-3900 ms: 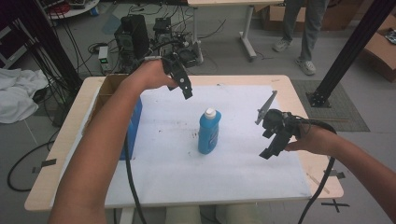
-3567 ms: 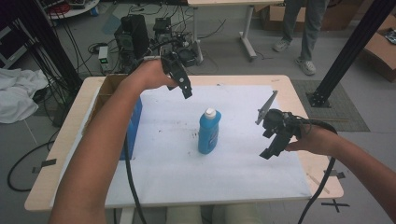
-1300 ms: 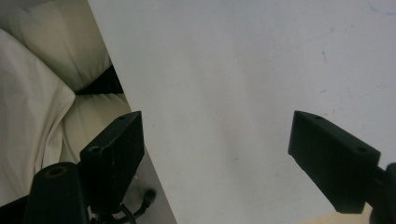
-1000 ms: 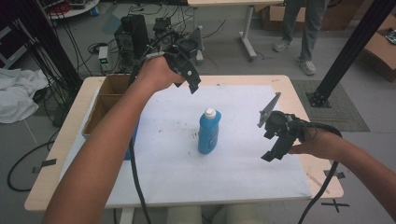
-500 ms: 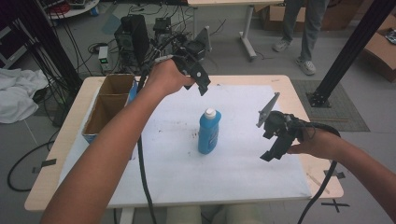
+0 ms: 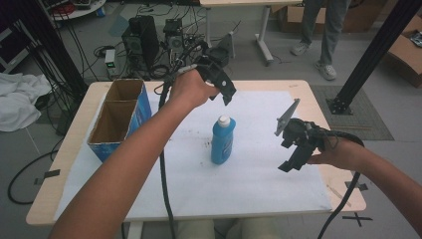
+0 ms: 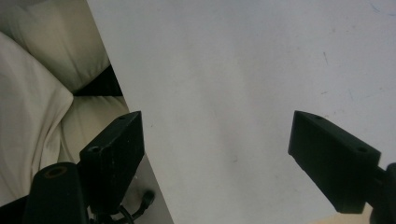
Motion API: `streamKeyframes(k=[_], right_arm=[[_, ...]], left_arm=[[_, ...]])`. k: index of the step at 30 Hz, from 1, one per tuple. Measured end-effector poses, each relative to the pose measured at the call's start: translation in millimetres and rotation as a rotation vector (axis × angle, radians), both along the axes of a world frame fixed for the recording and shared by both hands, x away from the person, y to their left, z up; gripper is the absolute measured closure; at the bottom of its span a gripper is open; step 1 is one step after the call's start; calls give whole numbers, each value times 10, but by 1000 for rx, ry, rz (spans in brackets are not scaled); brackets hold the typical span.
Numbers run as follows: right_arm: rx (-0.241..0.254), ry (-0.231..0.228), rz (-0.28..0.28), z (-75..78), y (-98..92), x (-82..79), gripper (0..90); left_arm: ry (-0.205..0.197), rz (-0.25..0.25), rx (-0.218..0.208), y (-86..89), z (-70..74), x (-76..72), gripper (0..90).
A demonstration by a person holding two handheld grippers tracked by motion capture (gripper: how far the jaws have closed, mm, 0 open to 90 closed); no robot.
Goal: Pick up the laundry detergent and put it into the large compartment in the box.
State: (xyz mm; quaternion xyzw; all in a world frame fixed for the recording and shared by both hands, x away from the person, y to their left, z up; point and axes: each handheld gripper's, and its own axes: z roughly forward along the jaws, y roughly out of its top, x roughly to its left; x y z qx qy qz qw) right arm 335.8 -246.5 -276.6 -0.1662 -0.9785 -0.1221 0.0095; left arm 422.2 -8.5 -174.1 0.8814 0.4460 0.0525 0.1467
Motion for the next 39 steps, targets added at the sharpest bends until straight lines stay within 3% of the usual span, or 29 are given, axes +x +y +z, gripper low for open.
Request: streamKeyframes(k=[15, 19, 28, 39], right_arm=[[1, -3, 2, -29, -15, 6, 180], [2, -2, 3, -35, -12, 1, 180], [3, -3, 3, -46, -20, 0, 180], [6, -2, 6, -46, -19, -13, 181]], left_arm=[[32, 6, 10, -159, -196, -49, 184], [52, 13, -18, -185, -246, -46, 185], [52, 21, 12, -227, -372, -57, 184], [66, 36, 9, -272, -494, -74, 185]])
